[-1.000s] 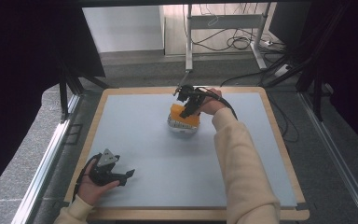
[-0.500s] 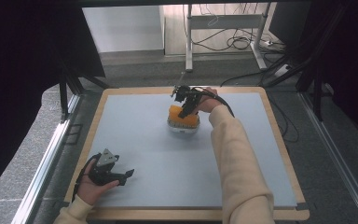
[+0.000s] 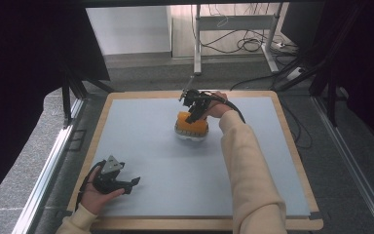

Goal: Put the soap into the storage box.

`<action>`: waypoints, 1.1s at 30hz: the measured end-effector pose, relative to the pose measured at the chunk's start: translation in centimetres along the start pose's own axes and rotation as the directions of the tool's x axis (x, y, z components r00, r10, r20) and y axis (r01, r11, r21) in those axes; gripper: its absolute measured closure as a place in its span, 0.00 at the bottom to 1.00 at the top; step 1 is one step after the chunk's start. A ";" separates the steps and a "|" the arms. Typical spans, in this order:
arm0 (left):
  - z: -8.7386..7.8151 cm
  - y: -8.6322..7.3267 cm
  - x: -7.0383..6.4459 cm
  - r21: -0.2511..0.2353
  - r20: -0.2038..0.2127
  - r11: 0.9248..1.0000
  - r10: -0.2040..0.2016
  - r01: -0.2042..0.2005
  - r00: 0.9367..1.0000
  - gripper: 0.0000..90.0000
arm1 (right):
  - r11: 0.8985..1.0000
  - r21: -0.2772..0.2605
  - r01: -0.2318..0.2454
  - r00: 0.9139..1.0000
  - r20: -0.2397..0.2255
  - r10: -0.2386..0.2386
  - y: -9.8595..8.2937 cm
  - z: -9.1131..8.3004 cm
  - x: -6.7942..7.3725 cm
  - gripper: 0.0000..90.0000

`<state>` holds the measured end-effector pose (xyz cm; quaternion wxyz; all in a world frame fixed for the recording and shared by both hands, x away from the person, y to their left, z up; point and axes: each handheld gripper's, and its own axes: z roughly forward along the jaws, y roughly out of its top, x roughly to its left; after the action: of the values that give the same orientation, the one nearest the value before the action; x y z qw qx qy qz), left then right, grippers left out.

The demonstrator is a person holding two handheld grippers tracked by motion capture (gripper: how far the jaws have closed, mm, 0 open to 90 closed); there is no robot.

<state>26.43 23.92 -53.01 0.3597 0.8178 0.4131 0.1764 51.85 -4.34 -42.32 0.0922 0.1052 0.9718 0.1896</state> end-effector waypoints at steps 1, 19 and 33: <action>0.0 0.0 0.0 -0.001 -0.001 1.000 0.001 -0.001 1.000 0.19 | 1.000 -0.008 -0.016 1.000 0.018 0.016 -0.1 0.1 0.0 0.49; 0.0 0.0 -0.1 -0.002 -0.002 1.000 0.003 -0.003 1.000 0.19 | 0.971 -0.179 -0.158 0.978 0.109 0.179 -2.0 -2.7 1.3 0.30; 0.0 0.1 -0.3 -0.008 -0.005 1.000 0.000 0.000 1.000 0.19 | 0.926 -0.295 -0.238 0.951 0.121 0.283 -7.6 -5.7 5.5 0.28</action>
<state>26.28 23.68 -52.92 0.3618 0.8160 0.4133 0.1803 44.01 -11.85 -40.87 0.1584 0.2350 0.9023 0.3248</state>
